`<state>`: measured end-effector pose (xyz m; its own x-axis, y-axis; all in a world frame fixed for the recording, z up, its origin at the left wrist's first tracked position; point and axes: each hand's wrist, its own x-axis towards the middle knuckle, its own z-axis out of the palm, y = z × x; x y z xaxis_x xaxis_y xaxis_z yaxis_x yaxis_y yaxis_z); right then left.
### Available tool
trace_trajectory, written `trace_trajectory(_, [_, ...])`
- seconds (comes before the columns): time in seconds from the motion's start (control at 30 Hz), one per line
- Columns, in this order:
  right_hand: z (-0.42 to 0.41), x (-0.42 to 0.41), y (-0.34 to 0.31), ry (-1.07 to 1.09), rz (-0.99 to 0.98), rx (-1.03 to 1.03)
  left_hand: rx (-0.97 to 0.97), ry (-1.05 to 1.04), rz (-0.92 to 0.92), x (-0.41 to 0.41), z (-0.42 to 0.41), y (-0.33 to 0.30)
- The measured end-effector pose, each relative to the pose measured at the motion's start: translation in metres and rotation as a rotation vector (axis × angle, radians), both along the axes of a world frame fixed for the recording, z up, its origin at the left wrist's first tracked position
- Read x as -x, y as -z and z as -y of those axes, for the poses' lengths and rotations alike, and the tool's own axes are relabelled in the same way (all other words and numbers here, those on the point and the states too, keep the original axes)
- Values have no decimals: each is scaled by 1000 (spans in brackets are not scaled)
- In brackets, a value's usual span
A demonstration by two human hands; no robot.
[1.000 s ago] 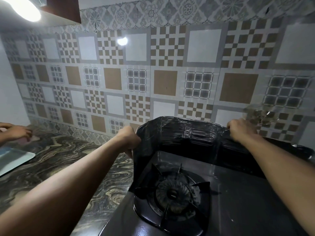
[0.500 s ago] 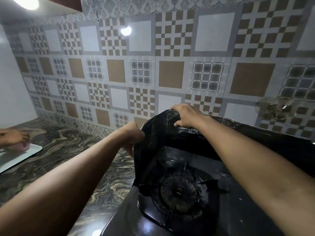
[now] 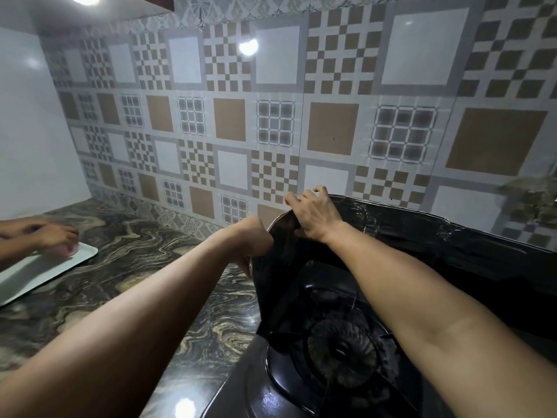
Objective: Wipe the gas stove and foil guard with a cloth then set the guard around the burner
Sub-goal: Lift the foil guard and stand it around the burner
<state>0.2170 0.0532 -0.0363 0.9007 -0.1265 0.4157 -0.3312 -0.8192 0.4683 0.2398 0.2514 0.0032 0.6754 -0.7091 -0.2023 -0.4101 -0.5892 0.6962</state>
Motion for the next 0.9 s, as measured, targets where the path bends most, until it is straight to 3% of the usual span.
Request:
trace_trajectory(0.37, [4, 4, 11, -139, 73, -29, -13, 2, 26, 2, 0, -4])
trace_trajectory(0.9, [1, 5, 36, -134, 195, -109, -14, 27, 4, -5, -4, -1])
